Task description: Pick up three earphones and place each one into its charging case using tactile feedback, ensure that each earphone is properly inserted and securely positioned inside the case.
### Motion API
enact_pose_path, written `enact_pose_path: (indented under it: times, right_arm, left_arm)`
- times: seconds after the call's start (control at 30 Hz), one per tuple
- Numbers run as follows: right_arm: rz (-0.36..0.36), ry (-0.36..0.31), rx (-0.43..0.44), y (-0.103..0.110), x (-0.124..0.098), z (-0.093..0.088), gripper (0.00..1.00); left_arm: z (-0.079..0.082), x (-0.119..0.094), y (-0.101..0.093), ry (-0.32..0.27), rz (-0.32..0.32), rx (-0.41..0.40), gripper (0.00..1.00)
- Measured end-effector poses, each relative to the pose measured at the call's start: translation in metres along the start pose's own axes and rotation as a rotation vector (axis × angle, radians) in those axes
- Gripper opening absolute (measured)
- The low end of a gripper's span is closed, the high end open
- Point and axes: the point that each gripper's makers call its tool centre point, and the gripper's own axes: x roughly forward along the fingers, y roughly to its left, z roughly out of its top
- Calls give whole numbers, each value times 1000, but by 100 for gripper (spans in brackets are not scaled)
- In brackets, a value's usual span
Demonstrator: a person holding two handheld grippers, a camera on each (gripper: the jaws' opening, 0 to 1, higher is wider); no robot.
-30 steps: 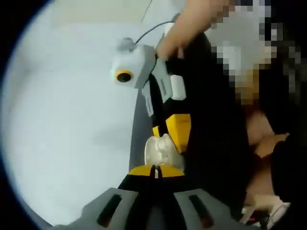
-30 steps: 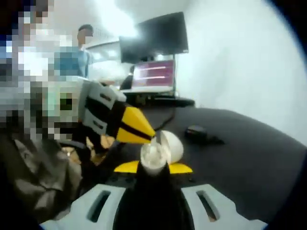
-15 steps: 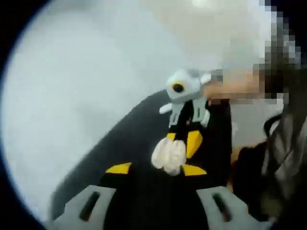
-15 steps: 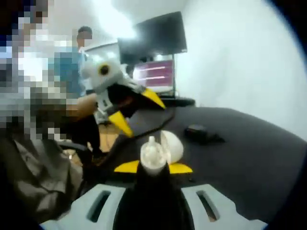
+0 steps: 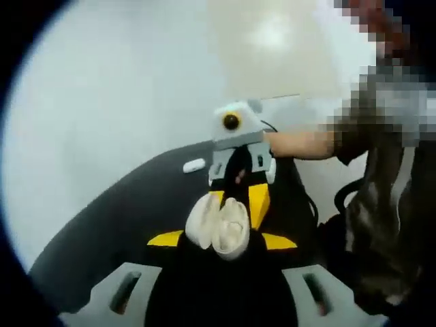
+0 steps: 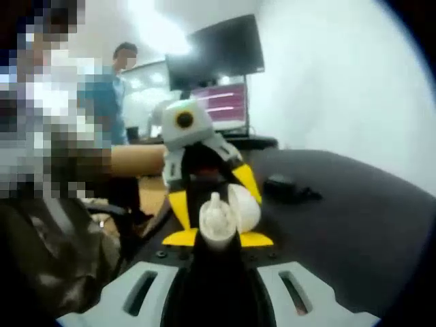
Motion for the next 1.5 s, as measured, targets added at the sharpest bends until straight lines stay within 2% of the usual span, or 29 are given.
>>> enact_pose_path:
  times: [0.07, 0.13, 0.17, 0.23, 0.47, 0.53, 0.7, 0.77, 0.83, 0.9, 0.97, 1.07, 1.13, 1.2, 1.33, 1.4, 1.47, 1.5]
  right_arm:
    - [5, 6, 64, 0, 0, -1, 22]
    - [8, 3, 86, -3, 0, 0, 21]
    - [15, 6, 116, -2, 1, -1, 21]
    - [15, 4, 137, -3, 1, -1, 21]
    - [23, 3, 183, -1, 1, -2, 21]
    - [19, 8, 194, -2, 0, -3, 21]
    - [29, 4, 188, 0, 1, -3, 22]
    - [29, 3, 197, 0, 1, -3, 22]
    - [33, -2, 183, 1, 1, -3, 22]
    - [-20, -27, 133, -10, 0, 0, 26]
    - [-33, -29, 133, -13, -2, -1, 29]
    - [-33, -43, 150, -16, -4, 1, 29]
    - [-39, -31, 144, -17, -3, -1, 29]
    - [-48, -16, 135, -19, -3, -3, 29]
    - [-71, 6, 107, -22, -3, -7, 31]
    - [-123, -5, 48, -30, -4, -3, 36]
    - [-149, -25, -25, -29, -7, 2, 41]
    - [-153, -37, -32, -27, -8, 5, 42]
  left_arm:
    - [0, 1, 2, -38, 1, -27, 38]
    - [1, 1, 5, -82, 24, -13, 35]
    - [2, 0, 3, -85, 29, 0, 35]
    - [6, -1, 2, -78, 50, 79, 33]
    - [8, -3, -3, -112, 69, 128, 28]
    - [8, -3, -7, -119, 52, 128, 24]
    - [7, -6, -6, -128, 52, 139, 24]
    - [4, -5, -5, -109, 66, 182, 26]
    - [4, -5, -5, -108, 66, 191, 29]
    - [8, -7, -3, -134, 65, 167, 30]
    - [8, -8, 3, -139, 88, 154, 30]
    - [4, -6, 8, -119, 98, 123, 31]
    - [-6, -1, 11, -66, 106, 107, 34]
    - [-6, 1, 15, -76, 105, 66, 34]
    - [-13, 4, 18, -66, 68, -88, 33]
    - [-12, 5, 20, -63, 69, -83, 32]
    - [-11, 4, 19, -56, 64, -83, 32]
    - [-10, 1, 18, -55, 56, -79, 32]
